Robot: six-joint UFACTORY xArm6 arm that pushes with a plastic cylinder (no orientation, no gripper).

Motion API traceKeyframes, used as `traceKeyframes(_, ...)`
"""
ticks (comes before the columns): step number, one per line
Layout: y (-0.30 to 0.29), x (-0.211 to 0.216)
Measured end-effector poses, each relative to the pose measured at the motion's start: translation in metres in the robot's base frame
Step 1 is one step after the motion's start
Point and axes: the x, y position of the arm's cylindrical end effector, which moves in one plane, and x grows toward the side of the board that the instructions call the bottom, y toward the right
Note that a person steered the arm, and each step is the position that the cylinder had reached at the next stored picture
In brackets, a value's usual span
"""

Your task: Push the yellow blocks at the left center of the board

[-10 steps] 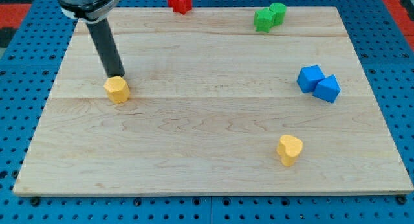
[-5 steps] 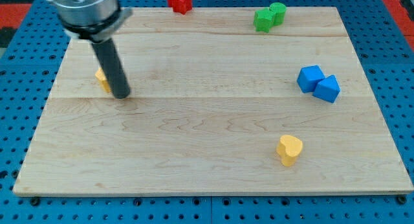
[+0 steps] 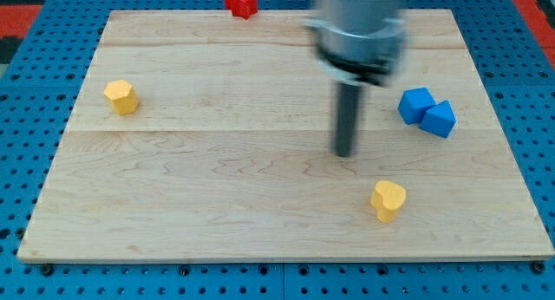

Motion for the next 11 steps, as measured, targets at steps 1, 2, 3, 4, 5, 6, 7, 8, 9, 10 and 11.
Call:
traceKeyframes(1,0.121,0.062)
traceKeyframes(2,0.072,0.097)
traceKeyframes(3,-0.037,0.048)
traceKeyframes(4,-0.140,0.016)
traceKeyframes(5,-0.135,0.022)
traceKeyframes(6,-0.127,0.047)
traceKeyframes(7,-0.234,0.042)
traceKeyframes(8,-0.310,0.013)
traceKeyframes(9,-0.283,0.015)
traceKeyframes(10,-0.242,0.065)
traceKeyframes(11,-0.217,0.042)
